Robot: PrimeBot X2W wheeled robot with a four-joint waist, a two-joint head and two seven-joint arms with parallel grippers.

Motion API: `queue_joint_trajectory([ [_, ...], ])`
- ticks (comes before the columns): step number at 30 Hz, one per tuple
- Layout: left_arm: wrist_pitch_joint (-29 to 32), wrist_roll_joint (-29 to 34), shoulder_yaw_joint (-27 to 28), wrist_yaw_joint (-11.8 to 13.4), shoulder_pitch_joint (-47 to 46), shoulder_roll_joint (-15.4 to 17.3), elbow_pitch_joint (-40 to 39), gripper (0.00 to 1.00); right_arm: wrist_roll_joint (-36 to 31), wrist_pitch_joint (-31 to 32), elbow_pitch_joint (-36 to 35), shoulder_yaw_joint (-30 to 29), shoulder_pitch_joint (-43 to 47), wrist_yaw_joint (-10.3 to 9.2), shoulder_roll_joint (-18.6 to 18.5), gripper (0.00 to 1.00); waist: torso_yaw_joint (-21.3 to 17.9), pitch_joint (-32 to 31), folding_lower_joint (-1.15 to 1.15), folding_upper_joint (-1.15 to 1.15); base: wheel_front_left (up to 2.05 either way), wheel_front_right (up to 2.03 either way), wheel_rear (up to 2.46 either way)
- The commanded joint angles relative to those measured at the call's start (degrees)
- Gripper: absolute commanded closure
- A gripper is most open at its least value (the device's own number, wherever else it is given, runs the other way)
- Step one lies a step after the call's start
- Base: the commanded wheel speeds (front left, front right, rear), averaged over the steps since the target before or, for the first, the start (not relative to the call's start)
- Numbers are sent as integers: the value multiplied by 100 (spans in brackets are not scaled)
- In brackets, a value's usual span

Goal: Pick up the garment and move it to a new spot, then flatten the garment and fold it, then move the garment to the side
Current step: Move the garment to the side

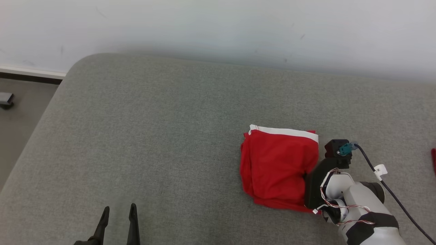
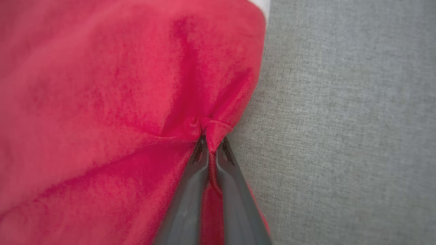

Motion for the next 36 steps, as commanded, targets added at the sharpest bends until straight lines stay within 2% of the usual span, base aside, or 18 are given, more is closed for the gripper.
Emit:
queue_joint_trajectory([
  [1, -17, 33, 9, 12, 39, -4, -15, 0, 8, 90, 256, 146, 456, 64, 228, 100, -93, -61, 1, 1, 0, 0, 0],
  [8, -16, -30, 39, 28, 45, -4, -48, 0, -192, 39, -192, 514, -35, 49, -105, 100, -331, -172, 1, 1, 0, 0, 0],
  [10, -17, -57, 27, 30, 75, -1, -49, 0, -340, 124, -428, 845, -152, 39, -390, 100, -408, -230, 1, 1, 0, 0, 0],
  [14, -16, -159, -15, 53, 144, -3, -78, 0, -220, 489, -1012, 1422, -282, 36, -899, 100, -606, -310, 1, 1, 0, 0, 0],
  [21, -17, -245, -89, 105, 82, -1, -199, 0, 236, 1228, -2426, 2204, -389, 36, -1981, 100, -1235, -169, 1, 1, 0, 0, 0],
  [29, -16, -111, 33, 24, -160, 1, -279, 0, 612, 1731, -3302, 2241, -586, 36, -2661, 100, -1940, 210, 1, 1, 0, 0, 0],
  [36, -16, 59, -1, -85, -471, 1, -374, 0, 531, 1669, -3288, 2090, -773, 35, -3124, 100, -2355, 586, 1, 1, 0, 0, 0],
])
